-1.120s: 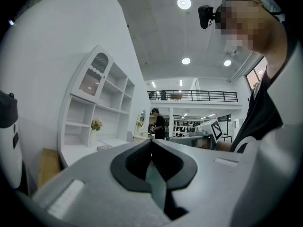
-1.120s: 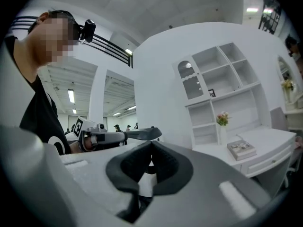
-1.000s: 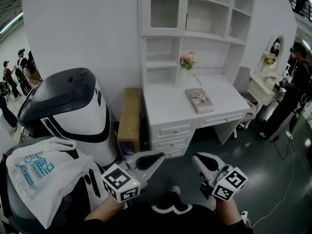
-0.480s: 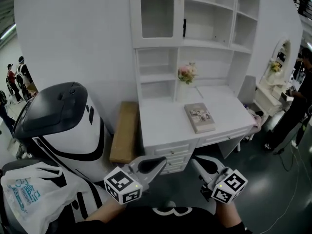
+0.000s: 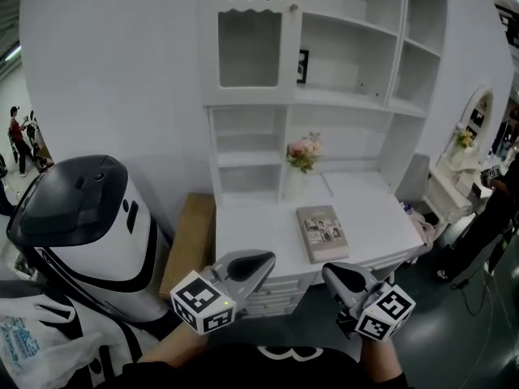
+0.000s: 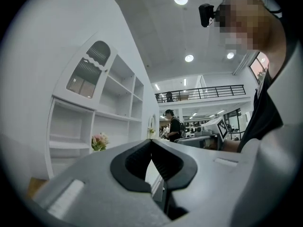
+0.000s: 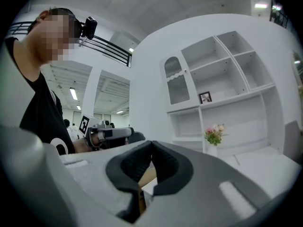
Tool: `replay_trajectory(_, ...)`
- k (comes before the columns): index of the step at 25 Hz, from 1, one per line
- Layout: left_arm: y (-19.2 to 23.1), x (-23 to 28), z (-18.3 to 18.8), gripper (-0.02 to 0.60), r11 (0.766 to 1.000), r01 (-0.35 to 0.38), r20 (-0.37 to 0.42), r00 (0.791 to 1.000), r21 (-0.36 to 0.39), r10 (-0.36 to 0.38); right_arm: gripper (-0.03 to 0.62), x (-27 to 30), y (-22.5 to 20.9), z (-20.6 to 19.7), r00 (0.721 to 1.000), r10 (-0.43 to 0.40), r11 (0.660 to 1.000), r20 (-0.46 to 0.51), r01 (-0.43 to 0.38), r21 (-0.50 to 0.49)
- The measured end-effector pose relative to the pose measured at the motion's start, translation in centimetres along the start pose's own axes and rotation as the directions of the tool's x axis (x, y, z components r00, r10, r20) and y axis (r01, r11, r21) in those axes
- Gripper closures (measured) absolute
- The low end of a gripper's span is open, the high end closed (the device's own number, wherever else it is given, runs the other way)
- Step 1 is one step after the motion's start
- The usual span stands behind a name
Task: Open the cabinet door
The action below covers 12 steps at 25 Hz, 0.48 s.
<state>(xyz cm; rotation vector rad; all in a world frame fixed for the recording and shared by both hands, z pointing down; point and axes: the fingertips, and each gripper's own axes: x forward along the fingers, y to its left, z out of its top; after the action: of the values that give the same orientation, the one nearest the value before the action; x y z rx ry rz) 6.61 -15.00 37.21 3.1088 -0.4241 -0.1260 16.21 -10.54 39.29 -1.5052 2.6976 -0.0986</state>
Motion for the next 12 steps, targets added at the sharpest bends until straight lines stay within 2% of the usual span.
replay_trajectory(4,2.1,1.2,0.6,0.577,0.998,-0.043,0.019,0.999,0.041,0.042,0.592,0.8,-2.2,0.7,1.000,0.015,1.000,0.027,-0.015,0.000)
replay_trajectory(8,5.2,1.1,1.8,0.578,0.992,-0.118,0.061,0.991,0.046,0.116,0.592,2.1,-3.8,1.1,0.998,0.032,0.999,0.050,-0.033,0.022)
replay_trajectory(12,8.5,2.0,3.5,0.577,0.984,-0.152,0.074,0.987,0.094,0.146,0.592,3.5,-6.0,2.4,0.997,0.029,0.999,0.076,-0.031,0.026)
